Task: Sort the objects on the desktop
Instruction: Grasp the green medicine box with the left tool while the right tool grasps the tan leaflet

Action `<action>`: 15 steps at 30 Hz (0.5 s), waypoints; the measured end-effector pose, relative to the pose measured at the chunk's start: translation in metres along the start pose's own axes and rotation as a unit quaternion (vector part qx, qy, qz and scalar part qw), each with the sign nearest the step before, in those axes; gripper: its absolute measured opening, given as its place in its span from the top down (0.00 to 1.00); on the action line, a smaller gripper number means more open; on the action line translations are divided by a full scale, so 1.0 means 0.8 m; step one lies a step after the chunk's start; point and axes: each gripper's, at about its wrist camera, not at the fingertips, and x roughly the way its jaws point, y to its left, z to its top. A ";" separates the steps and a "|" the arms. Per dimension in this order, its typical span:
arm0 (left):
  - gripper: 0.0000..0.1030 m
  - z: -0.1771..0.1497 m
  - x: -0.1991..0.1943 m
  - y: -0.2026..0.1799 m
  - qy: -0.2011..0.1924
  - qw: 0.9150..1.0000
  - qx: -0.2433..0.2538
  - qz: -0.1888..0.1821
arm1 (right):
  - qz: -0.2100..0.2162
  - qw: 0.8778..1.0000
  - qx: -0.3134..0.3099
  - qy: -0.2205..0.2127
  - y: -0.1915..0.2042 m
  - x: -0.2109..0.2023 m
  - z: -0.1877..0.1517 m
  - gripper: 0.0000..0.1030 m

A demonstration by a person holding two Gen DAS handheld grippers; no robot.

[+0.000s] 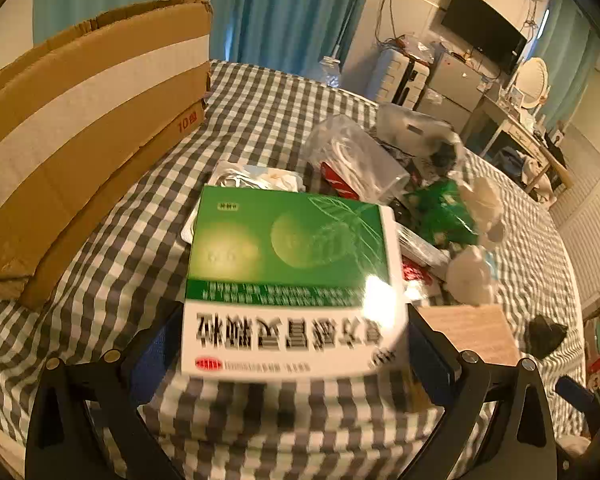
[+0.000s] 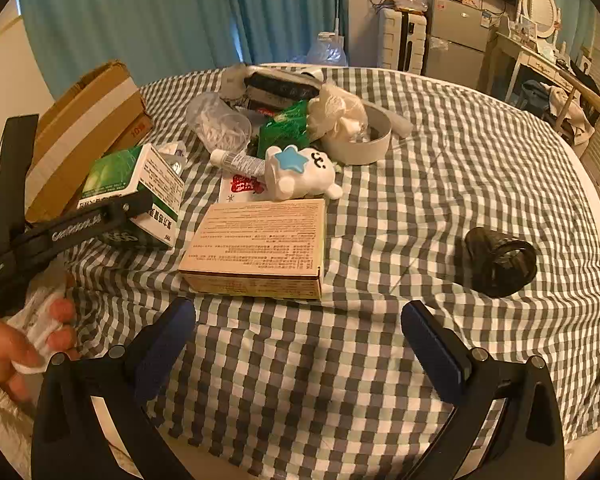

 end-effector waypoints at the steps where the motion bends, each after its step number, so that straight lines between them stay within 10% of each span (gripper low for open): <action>1: 0.00 0.001 0.004 0.001 0.003 1.000 -0.003 -0.002 | 0.003 1.000 -0.001 0.002 0.001 0.003 0.001 0.00; 10: 0.00 0.006 0.017 0.003 0.017 1.000 0.017 0.006 | 0.060 0.991 -0.115 0.013 -0.007 0.020 0.054 0.00; 15: 0.03 0.010 0.015 -0.001 0.011 0.999 0.029 0.015 | 0.072 0.934 -0.340 0.081 0.043 0.048 0.077 0.00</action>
